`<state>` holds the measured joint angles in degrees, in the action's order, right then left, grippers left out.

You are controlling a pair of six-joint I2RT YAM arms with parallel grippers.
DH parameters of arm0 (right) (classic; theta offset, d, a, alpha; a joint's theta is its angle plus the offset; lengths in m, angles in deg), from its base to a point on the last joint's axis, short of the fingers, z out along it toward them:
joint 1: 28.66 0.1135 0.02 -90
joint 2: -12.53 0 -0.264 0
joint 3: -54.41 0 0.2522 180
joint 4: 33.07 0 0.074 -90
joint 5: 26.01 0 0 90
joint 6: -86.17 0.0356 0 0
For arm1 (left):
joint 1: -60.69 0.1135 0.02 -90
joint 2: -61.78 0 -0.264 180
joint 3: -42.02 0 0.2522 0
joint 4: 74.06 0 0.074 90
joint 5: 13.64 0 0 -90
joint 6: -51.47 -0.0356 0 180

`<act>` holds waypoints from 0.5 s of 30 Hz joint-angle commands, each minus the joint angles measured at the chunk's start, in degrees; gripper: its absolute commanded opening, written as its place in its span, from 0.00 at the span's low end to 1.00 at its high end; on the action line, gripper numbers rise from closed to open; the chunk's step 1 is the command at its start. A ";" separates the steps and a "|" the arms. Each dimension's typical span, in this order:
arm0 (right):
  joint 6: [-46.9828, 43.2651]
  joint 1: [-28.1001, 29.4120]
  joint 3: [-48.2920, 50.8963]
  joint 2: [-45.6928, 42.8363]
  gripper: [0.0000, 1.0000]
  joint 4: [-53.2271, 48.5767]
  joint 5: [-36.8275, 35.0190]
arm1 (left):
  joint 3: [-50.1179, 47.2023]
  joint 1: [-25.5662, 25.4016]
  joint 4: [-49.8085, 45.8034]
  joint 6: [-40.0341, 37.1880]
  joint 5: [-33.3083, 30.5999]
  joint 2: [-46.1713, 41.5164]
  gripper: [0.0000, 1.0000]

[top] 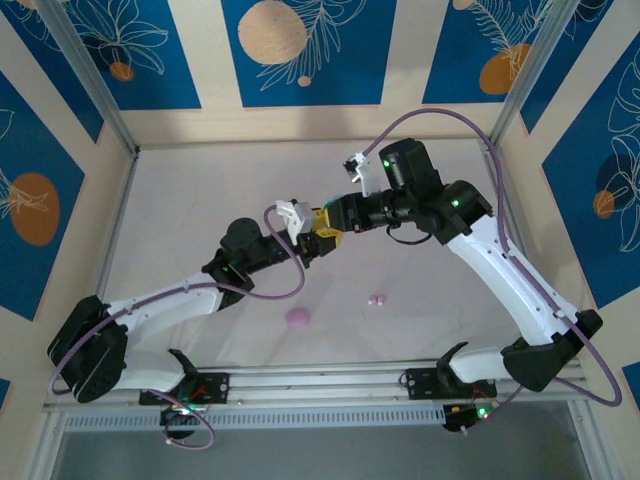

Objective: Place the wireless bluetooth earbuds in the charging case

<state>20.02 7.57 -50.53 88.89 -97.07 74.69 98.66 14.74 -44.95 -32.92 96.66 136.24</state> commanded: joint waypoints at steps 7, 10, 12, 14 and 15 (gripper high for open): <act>0.19 0.15 -2.53 0.19 0.32 -2.58 -1.38 | 1.86 -0.93 5.29 0.11 0.92 -0.75 0.26; 0.30 0.09 -2.60 -0.07 0.32 -2.60 -1.40 | 1.86 -0.89 5.29 0.19 0.89 -0.87 0.26; 0.32 0.07 -2.69 -0.17 0.32 -2.58 -1.45 | 1.86 -0.90 5.23 0.15 0.89 -0.92 0.26; 0.40 0.07 -2.78 -0.38 0.32 -2.49 -1.31 | 1.86 -0.97 5.07 0.08 0.93 -0.92 0.26; 0.40 0.07 -2.74 -0.50 0.32 -2.25 -1.33 | 1.92 -0.91 5.03 0.01 0.90 -1.01 0.26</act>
<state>20.20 7.57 -51.95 88.89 -98.19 74.40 98.66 14.70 -43.70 -32.92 96.66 136.22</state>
